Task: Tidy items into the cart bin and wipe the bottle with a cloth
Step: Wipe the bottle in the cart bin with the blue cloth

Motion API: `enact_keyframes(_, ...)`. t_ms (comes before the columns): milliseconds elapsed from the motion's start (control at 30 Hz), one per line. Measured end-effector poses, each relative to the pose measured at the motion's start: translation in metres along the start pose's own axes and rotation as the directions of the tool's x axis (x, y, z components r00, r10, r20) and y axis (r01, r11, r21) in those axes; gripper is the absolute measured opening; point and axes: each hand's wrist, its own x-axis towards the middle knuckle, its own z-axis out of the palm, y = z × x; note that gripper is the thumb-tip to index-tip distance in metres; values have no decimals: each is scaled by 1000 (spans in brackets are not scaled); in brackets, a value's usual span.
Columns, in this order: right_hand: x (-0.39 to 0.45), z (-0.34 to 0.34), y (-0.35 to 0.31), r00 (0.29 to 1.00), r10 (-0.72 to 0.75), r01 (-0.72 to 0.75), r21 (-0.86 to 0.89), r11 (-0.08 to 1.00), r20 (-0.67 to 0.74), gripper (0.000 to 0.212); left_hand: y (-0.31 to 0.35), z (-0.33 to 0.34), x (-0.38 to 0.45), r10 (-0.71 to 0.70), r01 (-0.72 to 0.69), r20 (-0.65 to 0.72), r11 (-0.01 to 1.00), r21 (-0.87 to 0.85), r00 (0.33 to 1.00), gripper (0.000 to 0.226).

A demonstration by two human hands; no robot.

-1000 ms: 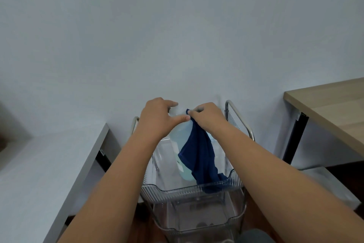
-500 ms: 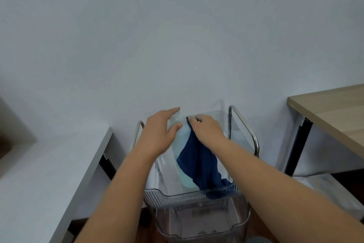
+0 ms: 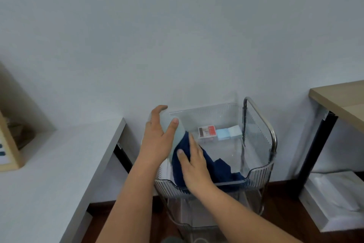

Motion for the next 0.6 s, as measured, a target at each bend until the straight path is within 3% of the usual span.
enact_keyframes(67,5,0,4,999,38,-38,8,999,10,58,-3,-5,0,-10,10,7,1000,-16,1000,41)
enact_keyframes(167,15,2,-4,994,-104,105,-39,994,28,60,-7,-11,0,-30,32,32,998,-61,999,41)
enact_keyframes(267,32,-1,-30,977,-209,195,225,955,40,46,-6,-12,-5,19,-15,59,997,-70,998,43)
enact_keyframes(367,48,-17,-37,981,-137,47,510,859,140,40,-9,-16,-9,20,5,130,982,-189,991,54)
enact_keyframes(467,53,-32,-36,977,32,-127,451,884,211,38,-14,-20,-11,-30,111,219,923,-368,975,65)
enact_keyframes(533,48,-34,-27,959,165,-246,386,889,229,40,-11,-18,-16,-53,143,271,934,-327,961,53)
enact_keyframes(600,35,-31,-15,922,290,-372,380,847,254,40,-11,-17,-19,-77,109,250,987,-115,965,50)
